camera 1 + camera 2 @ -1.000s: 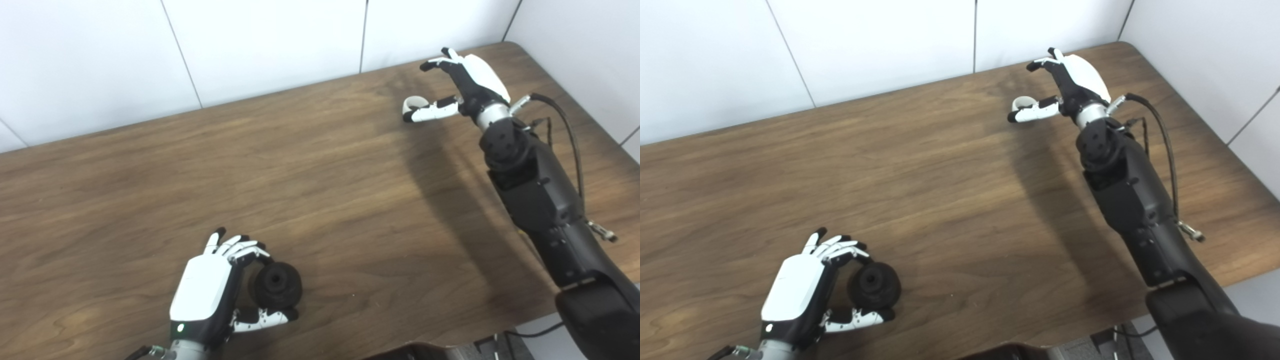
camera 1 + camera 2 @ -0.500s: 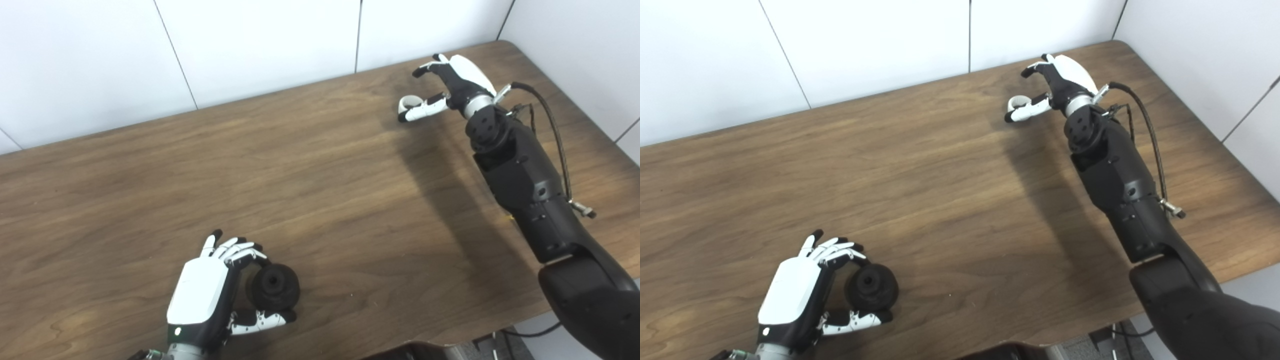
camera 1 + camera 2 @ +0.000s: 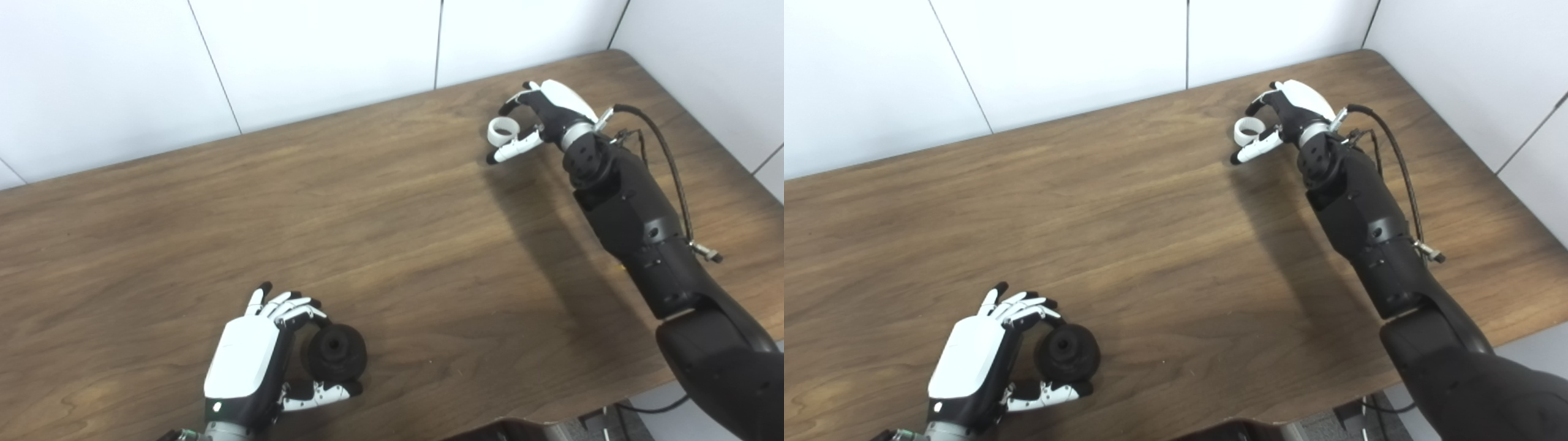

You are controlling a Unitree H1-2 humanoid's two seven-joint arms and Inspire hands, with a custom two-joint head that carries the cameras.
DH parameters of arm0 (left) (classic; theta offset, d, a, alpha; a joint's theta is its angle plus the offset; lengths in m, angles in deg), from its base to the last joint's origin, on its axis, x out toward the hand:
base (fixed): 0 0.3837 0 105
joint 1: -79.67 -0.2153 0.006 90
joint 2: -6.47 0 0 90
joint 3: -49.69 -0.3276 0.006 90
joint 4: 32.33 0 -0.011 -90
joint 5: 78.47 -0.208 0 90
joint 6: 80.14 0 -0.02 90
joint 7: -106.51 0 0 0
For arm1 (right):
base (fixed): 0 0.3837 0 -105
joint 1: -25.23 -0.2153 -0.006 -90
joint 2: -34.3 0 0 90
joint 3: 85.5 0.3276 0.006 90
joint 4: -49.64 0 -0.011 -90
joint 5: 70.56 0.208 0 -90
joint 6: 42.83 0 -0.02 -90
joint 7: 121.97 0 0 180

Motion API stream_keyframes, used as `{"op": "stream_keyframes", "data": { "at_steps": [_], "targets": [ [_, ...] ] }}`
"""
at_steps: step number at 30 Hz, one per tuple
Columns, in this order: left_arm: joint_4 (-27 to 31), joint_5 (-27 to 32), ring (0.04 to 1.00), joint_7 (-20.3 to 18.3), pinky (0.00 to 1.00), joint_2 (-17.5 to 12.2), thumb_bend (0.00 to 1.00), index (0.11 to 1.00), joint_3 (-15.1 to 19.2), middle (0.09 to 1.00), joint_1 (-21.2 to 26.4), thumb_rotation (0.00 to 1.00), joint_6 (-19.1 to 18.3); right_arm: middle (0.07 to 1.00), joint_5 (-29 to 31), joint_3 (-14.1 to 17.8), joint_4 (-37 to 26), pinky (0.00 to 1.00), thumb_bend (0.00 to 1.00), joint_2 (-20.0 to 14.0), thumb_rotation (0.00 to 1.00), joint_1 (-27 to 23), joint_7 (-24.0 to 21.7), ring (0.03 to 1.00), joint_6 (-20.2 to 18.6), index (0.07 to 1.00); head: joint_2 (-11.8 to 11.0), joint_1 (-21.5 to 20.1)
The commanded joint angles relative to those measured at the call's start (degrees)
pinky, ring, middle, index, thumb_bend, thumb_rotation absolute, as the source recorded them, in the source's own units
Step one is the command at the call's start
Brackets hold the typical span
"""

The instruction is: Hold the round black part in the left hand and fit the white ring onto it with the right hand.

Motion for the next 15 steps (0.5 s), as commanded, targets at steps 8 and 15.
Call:
{"op": "stream_keyframes", "data": {
  "at_steps": [8, 15],
  "targets": [
    [0.97, -0.84, 0.863, -0.75, 1.0, -0.57, 0.52, 0.484, 0.08, 0.769, -0.49, 0.05, -0.07, 1.0, -1.1, 0.39, -0.11, 0.98, 0.76, -1.7, 0.28, -2.92, -0.08, 1.0, -0.11, 0.724, 0.22, -0.04],
    [1.0, -0.69, 0.863, -0.74, 1.0, -0.46, 0.52, 0.484, 0.16, 0.767, -0.49, 0.05, -0.01, 0.987, -1.41, 0.14, 0.42, 0.97, 0.74, -1.94, 0.28, -3.4, -0.13, 1.0, -0.1, 0.714, 0.34, -0.04]
  ]
}}
